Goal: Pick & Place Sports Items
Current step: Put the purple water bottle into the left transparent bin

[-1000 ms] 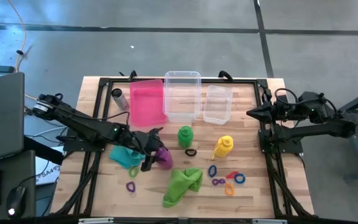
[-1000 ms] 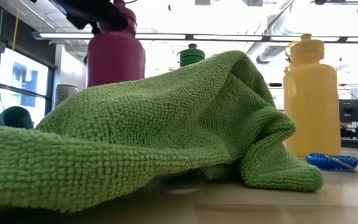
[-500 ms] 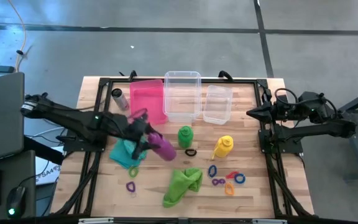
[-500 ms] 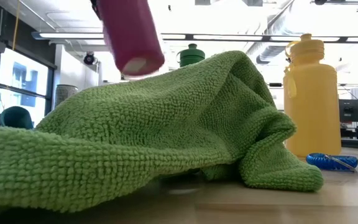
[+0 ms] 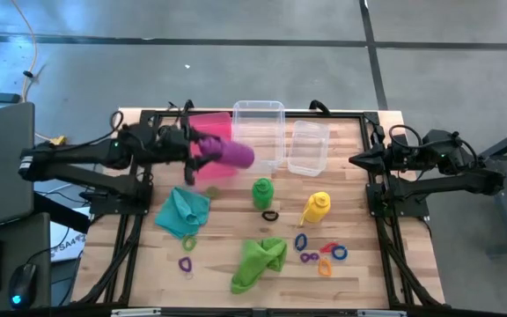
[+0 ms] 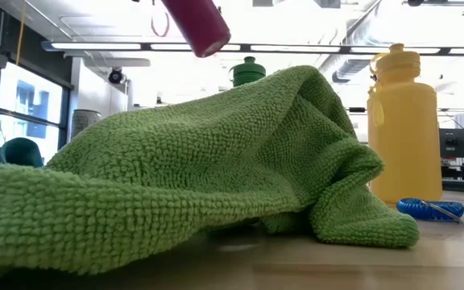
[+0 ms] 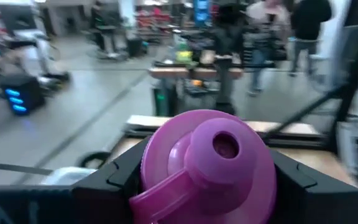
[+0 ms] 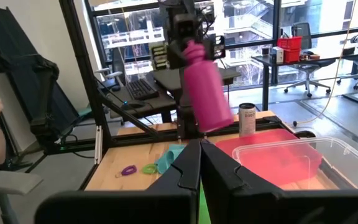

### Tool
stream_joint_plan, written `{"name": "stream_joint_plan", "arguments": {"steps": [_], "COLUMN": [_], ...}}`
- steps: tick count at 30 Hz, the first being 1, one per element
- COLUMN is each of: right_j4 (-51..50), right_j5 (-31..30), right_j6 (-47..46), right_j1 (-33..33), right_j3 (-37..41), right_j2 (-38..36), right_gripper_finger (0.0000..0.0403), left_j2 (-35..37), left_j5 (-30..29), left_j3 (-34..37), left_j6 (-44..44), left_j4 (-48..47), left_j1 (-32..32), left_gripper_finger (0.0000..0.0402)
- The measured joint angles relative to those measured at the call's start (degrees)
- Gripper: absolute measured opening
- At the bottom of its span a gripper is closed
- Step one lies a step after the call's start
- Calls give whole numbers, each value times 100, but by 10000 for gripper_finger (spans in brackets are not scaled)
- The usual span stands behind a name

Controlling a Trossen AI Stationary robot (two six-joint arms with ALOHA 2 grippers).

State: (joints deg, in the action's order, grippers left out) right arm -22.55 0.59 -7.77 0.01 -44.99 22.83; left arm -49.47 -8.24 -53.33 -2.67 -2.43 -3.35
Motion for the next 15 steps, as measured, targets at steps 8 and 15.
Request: {"name": "stream_joint_plan", "arguments": {"steps": [8,15], "right_j4": [0,-19], "right_j5": [-1,1], "right_j6": [2,2], "right_j1": [-2,0], "right_j3": [2,0], "right_j2": [-2,0], "right_gripper_finger": [0,0], "left_j2": [-915,-2081], "left_j5": [1225,1855], "left_j3": [-730,-1466], "left_j6": [-54,-77], "left_j4": [-157,-230], "left_j1": [-1330,-1971], "left_gripper_finger": [208,208]}}
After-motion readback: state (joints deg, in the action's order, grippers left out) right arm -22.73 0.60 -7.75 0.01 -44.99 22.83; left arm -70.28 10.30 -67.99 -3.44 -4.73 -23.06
